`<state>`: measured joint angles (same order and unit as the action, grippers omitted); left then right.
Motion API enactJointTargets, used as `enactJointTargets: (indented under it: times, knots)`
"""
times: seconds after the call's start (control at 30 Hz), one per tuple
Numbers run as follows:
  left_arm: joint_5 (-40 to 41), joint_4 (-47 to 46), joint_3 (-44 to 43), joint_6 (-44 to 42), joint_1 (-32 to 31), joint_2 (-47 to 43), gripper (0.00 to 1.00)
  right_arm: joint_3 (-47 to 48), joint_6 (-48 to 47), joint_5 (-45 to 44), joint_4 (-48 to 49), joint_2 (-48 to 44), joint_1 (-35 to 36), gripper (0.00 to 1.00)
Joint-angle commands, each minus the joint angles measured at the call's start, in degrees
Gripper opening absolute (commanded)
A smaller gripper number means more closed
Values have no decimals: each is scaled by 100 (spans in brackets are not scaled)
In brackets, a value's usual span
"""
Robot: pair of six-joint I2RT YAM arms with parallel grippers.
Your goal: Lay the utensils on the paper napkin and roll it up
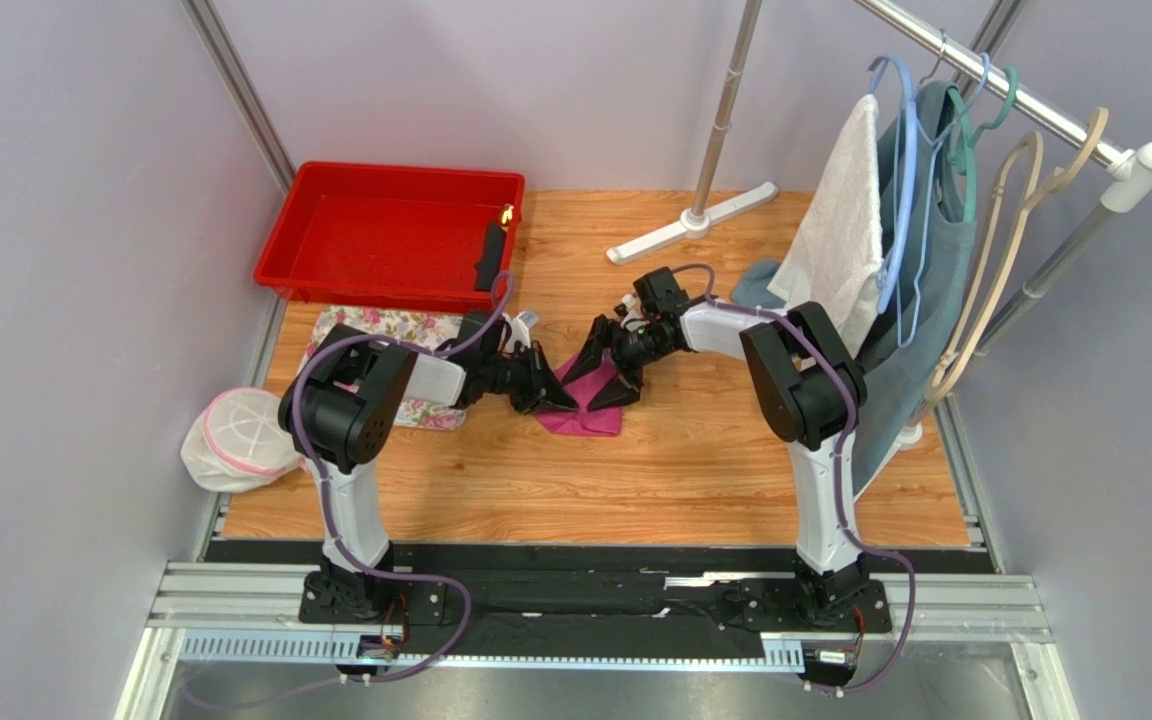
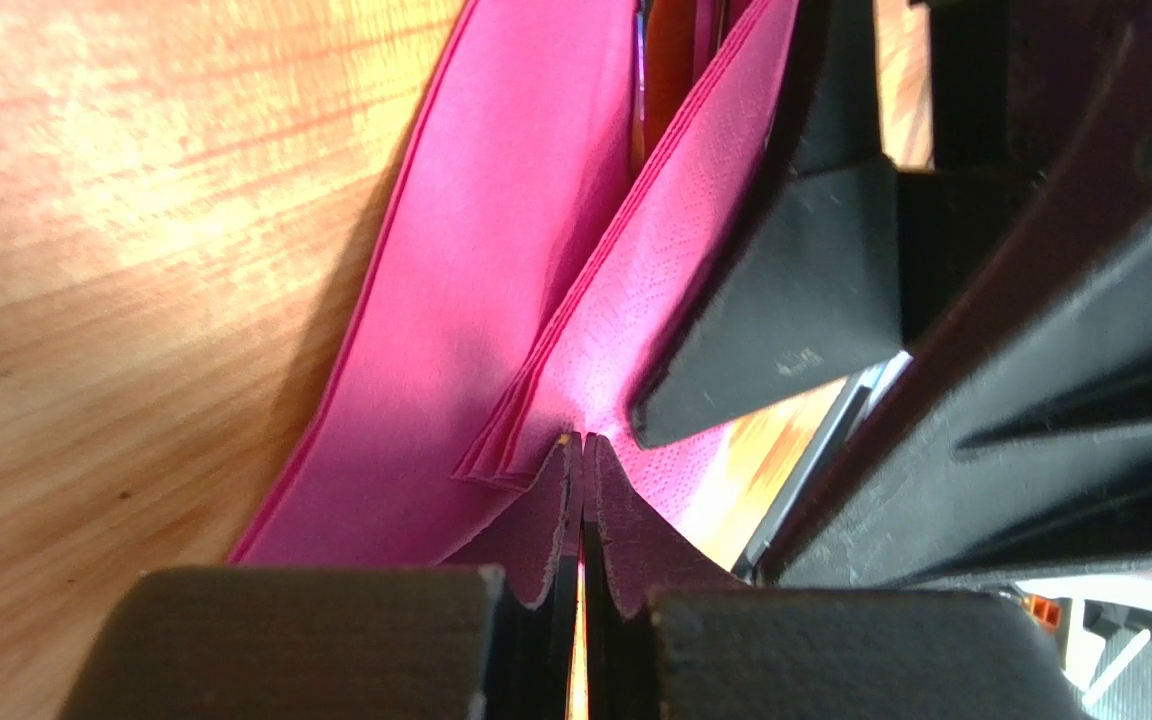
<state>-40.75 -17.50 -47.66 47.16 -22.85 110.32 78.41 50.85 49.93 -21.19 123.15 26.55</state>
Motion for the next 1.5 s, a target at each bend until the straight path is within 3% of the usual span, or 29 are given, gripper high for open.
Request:
enactJointTargets:
  times: [0.0,0.2,0.47,1.27,1.37,1.4,1.47]
  knots:
    - [621,343,-77,-93,88,51,0,218,-435,70,-367,-581,0,66]
    - [656,440,-94,-22,88,24,0,192,-1243,-431,-964,-828,-88,49]
    - [674,475,-94,-57,88,-2,0,552,-2008,-1345,-1273,-706,-9,1]
    - [630,352,-103,-145,97,-90,1,1203,-2061,-2066,-1062,498,263,0]
    - [455,195,-129,-207,149,-300,21,1247,-2184,-2119,-1238,657,237,0]
    - [298,159,-138,-242,158,-466,32,1264,-2289,-2110,-1308,675,228,0]
    - [138,124,-165,-400,167,-652,39,1378,-2448,-2145,-1387,727,219,0]
